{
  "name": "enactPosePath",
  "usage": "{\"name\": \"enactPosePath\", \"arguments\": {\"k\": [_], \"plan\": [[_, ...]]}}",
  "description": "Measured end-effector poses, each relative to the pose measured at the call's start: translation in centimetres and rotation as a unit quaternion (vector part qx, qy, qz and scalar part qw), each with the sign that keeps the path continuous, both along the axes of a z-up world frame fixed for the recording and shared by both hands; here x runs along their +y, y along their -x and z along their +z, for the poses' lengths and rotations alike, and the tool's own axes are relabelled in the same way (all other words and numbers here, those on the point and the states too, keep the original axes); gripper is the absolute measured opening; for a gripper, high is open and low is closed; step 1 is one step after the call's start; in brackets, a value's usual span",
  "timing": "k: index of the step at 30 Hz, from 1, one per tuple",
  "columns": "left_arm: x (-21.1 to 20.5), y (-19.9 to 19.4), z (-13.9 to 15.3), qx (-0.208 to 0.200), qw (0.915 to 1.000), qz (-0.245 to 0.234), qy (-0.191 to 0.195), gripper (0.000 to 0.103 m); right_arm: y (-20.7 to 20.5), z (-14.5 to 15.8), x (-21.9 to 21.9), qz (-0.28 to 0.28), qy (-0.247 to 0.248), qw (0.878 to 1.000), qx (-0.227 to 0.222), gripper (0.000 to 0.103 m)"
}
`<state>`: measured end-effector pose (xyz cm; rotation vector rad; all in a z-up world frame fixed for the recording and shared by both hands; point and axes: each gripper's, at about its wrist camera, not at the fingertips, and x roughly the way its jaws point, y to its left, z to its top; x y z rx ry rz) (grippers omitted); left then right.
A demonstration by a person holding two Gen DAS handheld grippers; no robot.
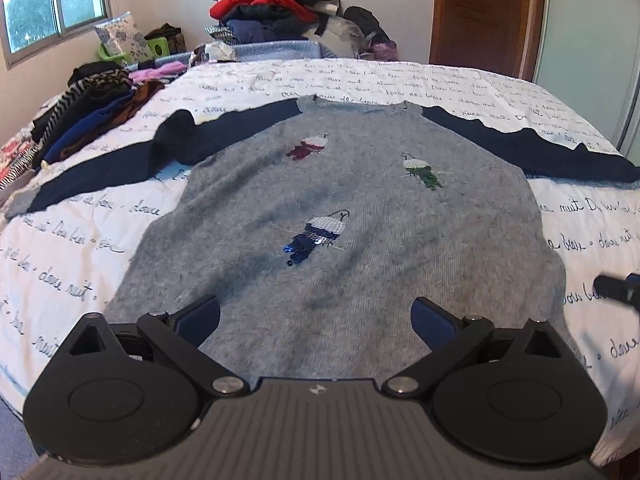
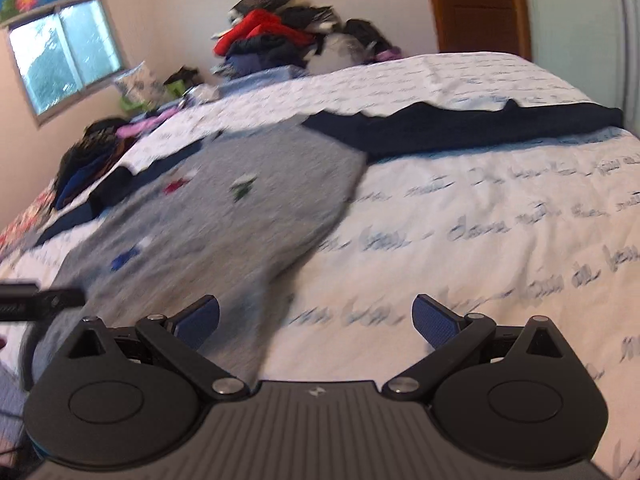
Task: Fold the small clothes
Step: 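Grasp the grey cuff of a navy sleeve with the right gripper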
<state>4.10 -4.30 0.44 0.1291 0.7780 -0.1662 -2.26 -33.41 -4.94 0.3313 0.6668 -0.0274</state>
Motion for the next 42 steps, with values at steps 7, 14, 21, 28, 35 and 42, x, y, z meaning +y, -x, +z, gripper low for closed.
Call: {"name": "enactPosePath", "arguments": {"k": [7, 14, 21, 28, 35, 42], "plan": [[-1.0, -2.8, -1.6, 0.031, 0.9994, 0.011, -0.012, 0.101, -3.6, -0.6, -14.2, -0.142, -0.107, 0.982, -0.065, 0.103], [-1.6, -4.9, -2.5, 0.050, 0.9983, 0.030, -0.006, 0.101, -7.1, -4.7, -28.3, -0.299, -0.255, 0.914, -0.101, 0.103], [-2.1, -6.1, -2.6, 0.059, 0.9975, 0.034, -0.018, 0.101, -9.5, -6.2, -31.7, -0.326, -0.289, 0.886, -0.158, 0.103], [-3.3, -6.2, -3.0, 0.063, 0.9971, 0.018, -0.040, 0.101, -10.1, -7.5, -34.3, -0.343, -0.314, 0.857, -0.223, 0.101], [-3.2, -6.3, -2.8, 0.061, 0.9972, 0.020, -0.039, 0.101, -10.2, -8.0, -37.2, -0.388, -0.336, 0.828, -0.228, 0.048], [-2.4, -6.8, -2.8, 0.066, 0.9970, 0.026, -0.033, 0.101, -10.0, -7.7, -37.1, -0.419, -0.316, 0.828, -0.196, 0.008]]}}
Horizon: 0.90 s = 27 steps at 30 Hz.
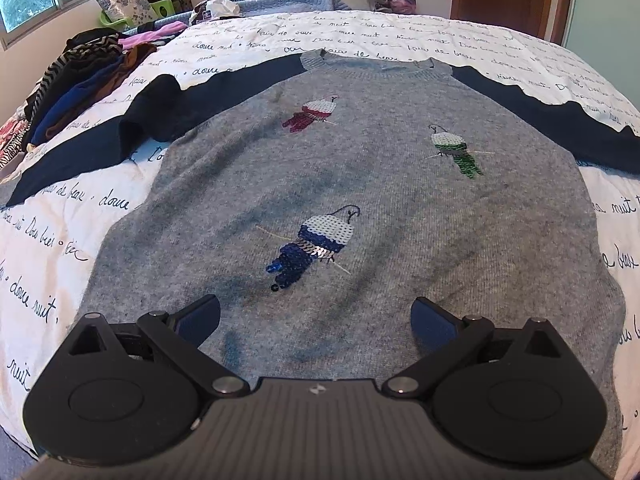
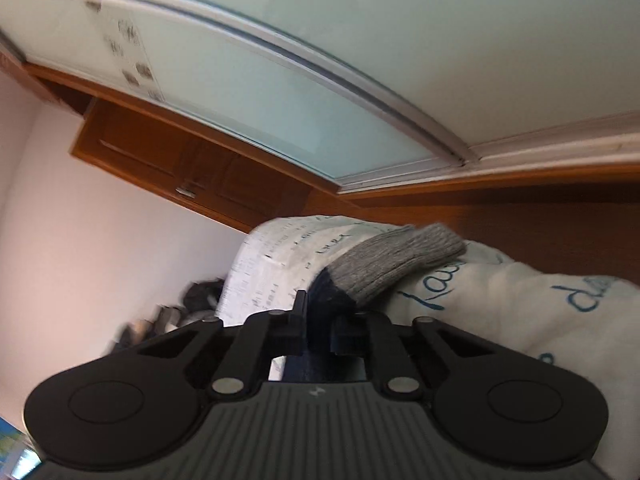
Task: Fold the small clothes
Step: 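Grasp the grey cuff of a navy sleeve with the right gripper, then lift the navy sleeve and fold it across the sweater body with the right gripper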
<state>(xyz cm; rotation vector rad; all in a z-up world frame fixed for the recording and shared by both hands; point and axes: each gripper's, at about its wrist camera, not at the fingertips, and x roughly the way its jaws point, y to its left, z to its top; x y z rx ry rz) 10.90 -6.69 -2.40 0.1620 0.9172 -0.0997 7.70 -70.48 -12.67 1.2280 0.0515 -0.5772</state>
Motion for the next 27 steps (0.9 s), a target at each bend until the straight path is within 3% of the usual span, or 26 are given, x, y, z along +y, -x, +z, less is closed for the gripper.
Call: {"name": "enactPosePath", "arguments": {"k": [5, 11, 21, 24, 27], "plan": [[0.2, 0.0, -0.1, 0.008, 0.9999, -0.003, 0.015, 0.101, -0.7, 2.9, 1.8, 0.030, 0.066, 0.997, 0.002, 0.006], [0.4, 0.0, -0.3, 0.008, 0.9998, -0.004, 0.016, 0.101, -2.9, 6.2, 5.2, 0.097, 0.151, 0.984, 0.010, 0.006], [1.4, -0.9, -0.6, 0.011, 0.9998, 0.010, 0.017, 0.101, -6.2, 7.9, 12.0, 0.199, 0.189, 0.961, 0.016, 0.007], [1.5, -1.2, -0.5, 0.002, 0.9998, 0.014, 0.013, 0.101, -7.3, 8.1, 15.4, 0.246, 0.202, 0.948, 0.017, 0.007], [1.5, -1.5, -0.8, -0.009, 0.9997, 0.024, -0.004, 0.101, -8.2, 8.5, 19.2, 0.301, 0.228, 0.926, 0.017, 0.007]]}}
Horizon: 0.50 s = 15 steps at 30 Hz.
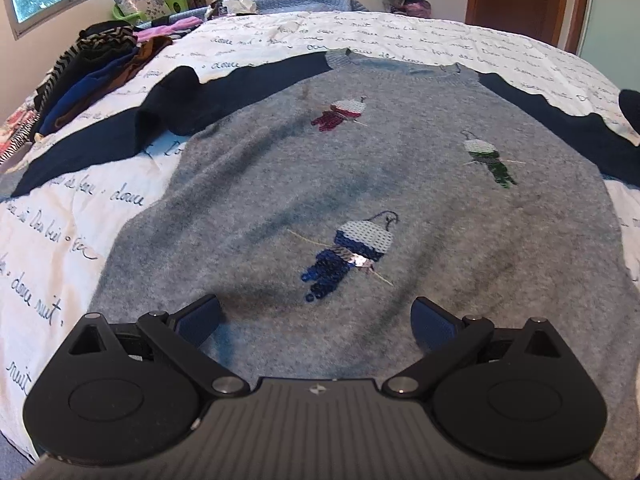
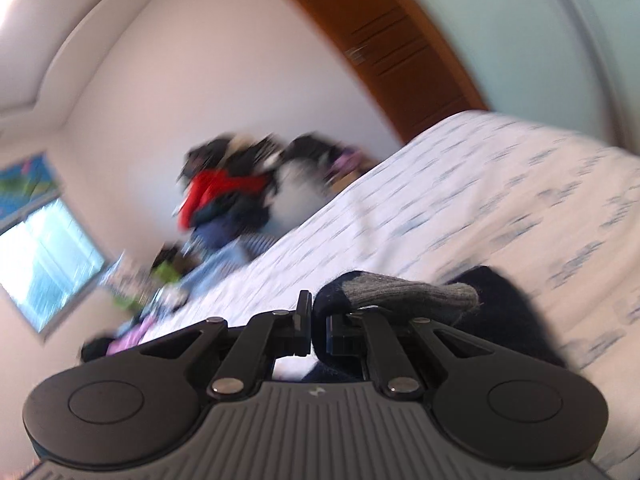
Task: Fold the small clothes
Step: 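Lift the navy sleeve and fold it across the sweater body with the right gripper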
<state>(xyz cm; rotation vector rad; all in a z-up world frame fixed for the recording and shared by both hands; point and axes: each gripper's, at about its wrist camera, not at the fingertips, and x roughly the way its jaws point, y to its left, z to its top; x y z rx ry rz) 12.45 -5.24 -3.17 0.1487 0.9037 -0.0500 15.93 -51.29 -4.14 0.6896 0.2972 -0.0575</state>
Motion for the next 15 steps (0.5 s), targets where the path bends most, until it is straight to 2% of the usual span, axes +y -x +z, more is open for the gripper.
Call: {"name": "enactPosePath", "arguments": {"k": [4, 7, 12, 15], "plan": [[-0.4, -0.1, -0.4, -0.016, 0.9994, 0.002, -0.029, 0.101, -1.1, 0.2, 5.3, 0.073, 0.037, 0.997, 0.016, 0.007], [-0.5, -0.1, -0.5, -0.018, 0.9992, -0.001, -0.036, 0.101, -1.7, -0.3, 8.7, 0.111, 0.056, 0.991, 0.041, 0.007], [-0.3, -0.1, -0.6, -0.018, 0.9993, -0.001, -0.032, 0.101, -2.3, -1.7, 13.1, 0.142, 0.124, 0.979, 0.079, 0.007], [-0.2, -0.1, -0.7, -0.015, 0.9995, -0.001, -0.028, 0.101, -2.3, -2.1, 14.4, 0.154, 0.137, 0.975, 0.088, 0.007]]}}
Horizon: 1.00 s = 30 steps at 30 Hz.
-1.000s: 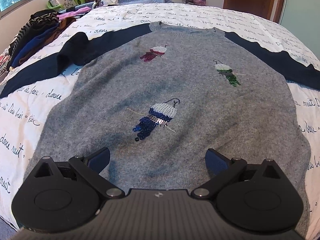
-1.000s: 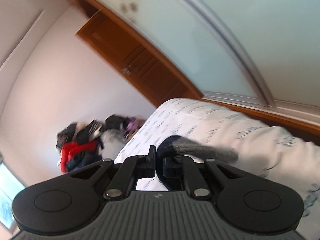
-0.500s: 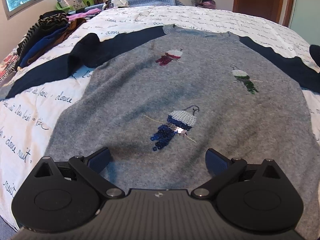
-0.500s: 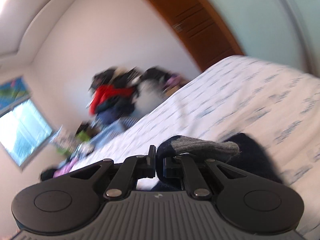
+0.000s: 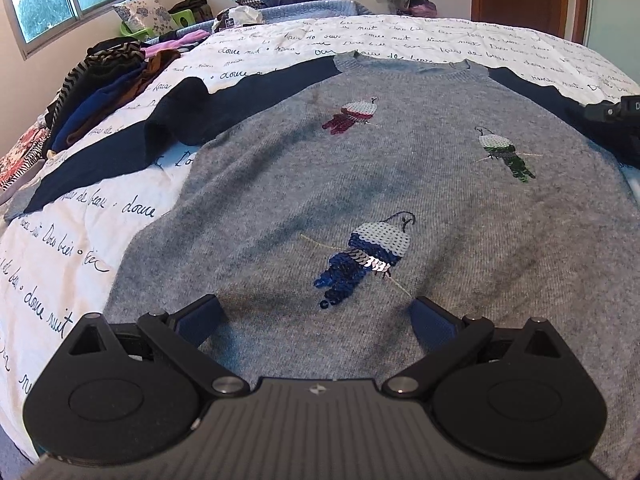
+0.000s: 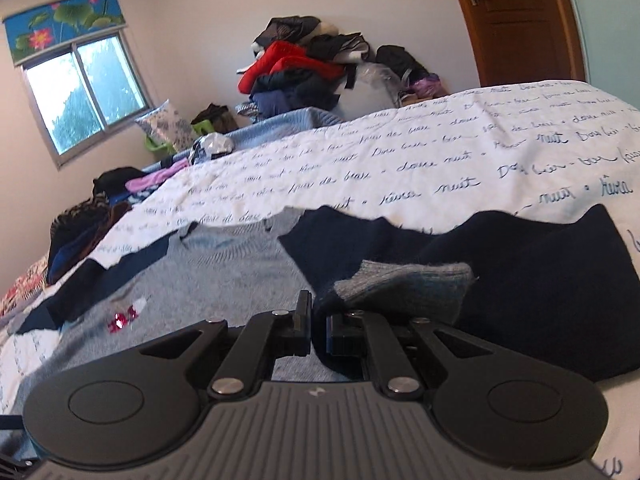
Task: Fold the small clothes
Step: 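Lift the navy sleeve and fold it across the sweater body with the right gripper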
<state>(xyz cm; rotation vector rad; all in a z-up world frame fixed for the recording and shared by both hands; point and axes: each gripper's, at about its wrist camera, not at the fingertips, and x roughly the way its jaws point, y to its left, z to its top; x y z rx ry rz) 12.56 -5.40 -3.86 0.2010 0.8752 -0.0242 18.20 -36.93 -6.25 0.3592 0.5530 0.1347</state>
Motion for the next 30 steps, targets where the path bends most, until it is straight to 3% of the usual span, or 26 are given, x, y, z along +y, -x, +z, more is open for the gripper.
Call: {"name": "enactPosePath", "arguments": {"k": [7, 20, 24, 30], "plan": [[0.1, 0.0, -0.1, 0.003, 1.0000, 0.000, 0.004, 0.101, -0.7, -1.2, 0.2, 0.006, 0.012, 1.000, 0.020, 0.007], [0.1, 0.2, 0.0, 0.005, 1.0000, -0.002, 0.009, 0.101, -0.7, -1.6, 2.2, 0.014, 0.086, 0.996, 0.026, 0.007], [0.2, 0.2, 0.0, 0.006, 0.9999, -0.004, 0.012, 0.101, -0.6, -1.7, 1.4, 0.009, 0.052, 0.998, 0.027, 0.008], [0.5, 0.2, 0.1, 0.011, 0.9997, -0.005, 0.020, 0.101, -0.3, -2.3, -1.0, -0.023, -0.067, 0.997, 0.041, 0.009]]}}
